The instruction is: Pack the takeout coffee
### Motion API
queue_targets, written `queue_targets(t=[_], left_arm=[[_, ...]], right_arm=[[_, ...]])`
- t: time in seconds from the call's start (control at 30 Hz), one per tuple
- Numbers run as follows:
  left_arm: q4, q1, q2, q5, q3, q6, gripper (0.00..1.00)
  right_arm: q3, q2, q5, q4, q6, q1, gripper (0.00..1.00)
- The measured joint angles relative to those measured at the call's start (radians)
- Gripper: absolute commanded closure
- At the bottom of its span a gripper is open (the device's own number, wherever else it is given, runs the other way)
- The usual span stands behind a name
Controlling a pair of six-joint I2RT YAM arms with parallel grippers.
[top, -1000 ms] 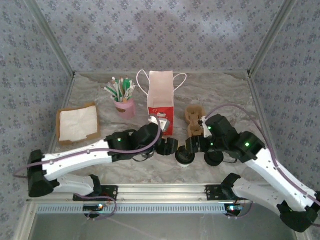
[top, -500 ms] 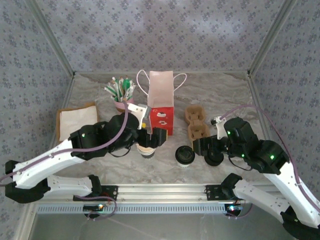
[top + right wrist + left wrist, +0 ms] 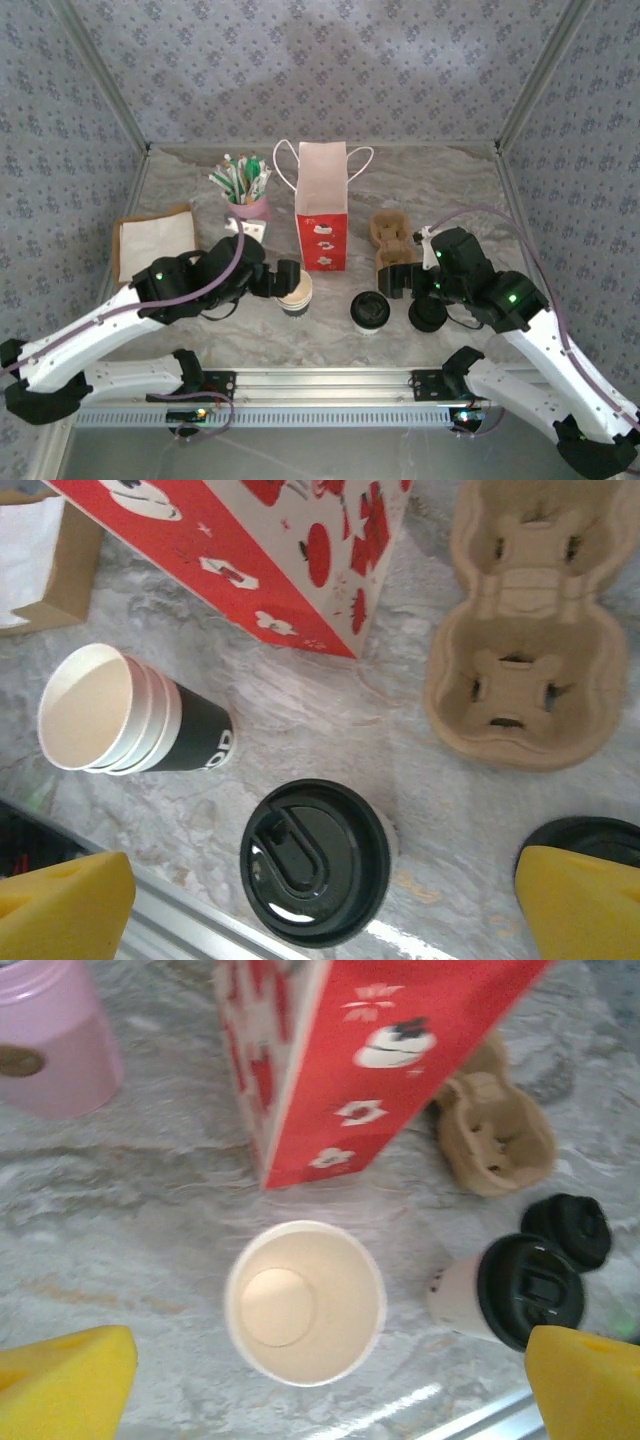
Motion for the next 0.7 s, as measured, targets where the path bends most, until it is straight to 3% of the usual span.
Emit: queue_targets(t=[0.3, 0.53, 0.7], left_arm=[[0.009, 0.1, -0.1, 0.085, -0.122, -0.037, 0.01], [0.051, 0.112, -0.023, 0.134, -0.14, -0.037, 0.09], [0.074, 0.095, 0.075, 0.148, -0.127, -0.033, 0.16]], right_arm=[[-0.07, 0.007, -0.178, 0.085, -0.066, -0.056, 0.03], [-0.081, 0.032, -0.133, 0.069, -0.081, -0.057, 0.11], [-0.081, 0.1, -0.07, 0.038, -0.081, -0.069, 0.26]])
